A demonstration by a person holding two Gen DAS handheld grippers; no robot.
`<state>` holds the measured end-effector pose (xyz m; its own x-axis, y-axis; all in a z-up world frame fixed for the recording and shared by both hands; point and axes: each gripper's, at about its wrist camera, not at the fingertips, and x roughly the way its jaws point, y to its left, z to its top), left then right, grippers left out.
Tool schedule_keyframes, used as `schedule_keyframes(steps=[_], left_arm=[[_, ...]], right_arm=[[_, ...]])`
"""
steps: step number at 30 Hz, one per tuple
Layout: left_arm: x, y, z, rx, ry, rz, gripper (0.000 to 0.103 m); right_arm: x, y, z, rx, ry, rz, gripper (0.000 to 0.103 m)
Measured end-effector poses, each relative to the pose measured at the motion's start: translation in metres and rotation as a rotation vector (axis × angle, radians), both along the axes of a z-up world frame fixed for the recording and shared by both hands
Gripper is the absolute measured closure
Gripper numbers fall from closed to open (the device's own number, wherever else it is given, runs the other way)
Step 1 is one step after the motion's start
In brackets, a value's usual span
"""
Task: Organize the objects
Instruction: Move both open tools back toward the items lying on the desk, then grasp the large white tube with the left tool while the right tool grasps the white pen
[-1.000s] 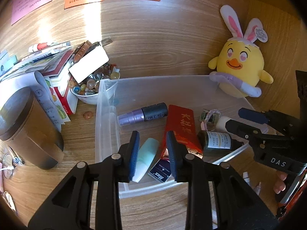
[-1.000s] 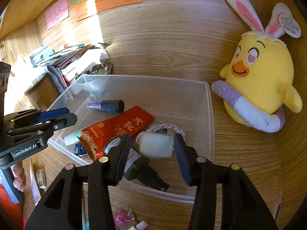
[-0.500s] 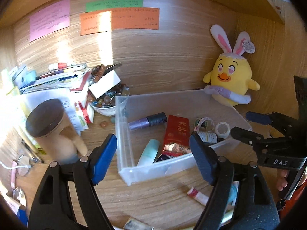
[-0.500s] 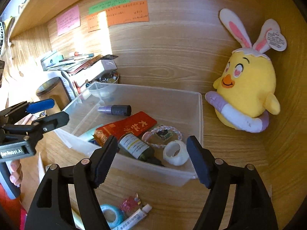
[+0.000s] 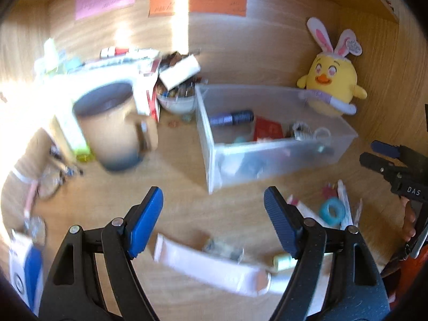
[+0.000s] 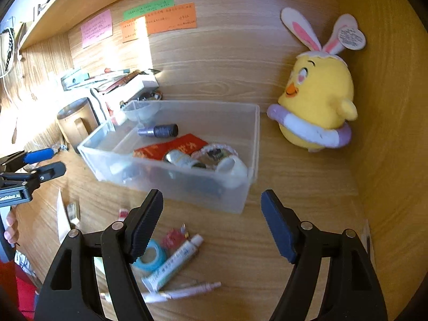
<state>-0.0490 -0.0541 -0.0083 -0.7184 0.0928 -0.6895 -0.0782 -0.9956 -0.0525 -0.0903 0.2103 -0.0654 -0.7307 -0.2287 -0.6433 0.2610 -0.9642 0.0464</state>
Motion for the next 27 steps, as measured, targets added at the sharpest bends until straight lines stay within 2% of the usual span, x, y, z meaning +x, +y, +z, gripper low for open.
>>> schedule_keyframes(steps=[8,18,23,27], left_arm=[[0.033,0.019,-0.032,0.015,-0.081,0.008,0.025],[0.045,0.034,-0.051,-0.029,-0.111,0.034,0.026],[0.057,0.028,-0.053,-0.091,-0.129,0.036,0.027],[0.069,0.018,-0.057,-0.147,-0.148,0.045,0.027]], right_arm=[[0.03,0.001,-0.021,0.033,-0.022,-0.027,0.03],[0.059,0.001,-0.047,-0.042,-0.105,-0.005,0.029],[0.063,-0.005,-0.058,-0.088,-0.15,0.014,0.029],[0.064,-0.014,-0.062,-0.072,-0.15,0.015,0.029]])
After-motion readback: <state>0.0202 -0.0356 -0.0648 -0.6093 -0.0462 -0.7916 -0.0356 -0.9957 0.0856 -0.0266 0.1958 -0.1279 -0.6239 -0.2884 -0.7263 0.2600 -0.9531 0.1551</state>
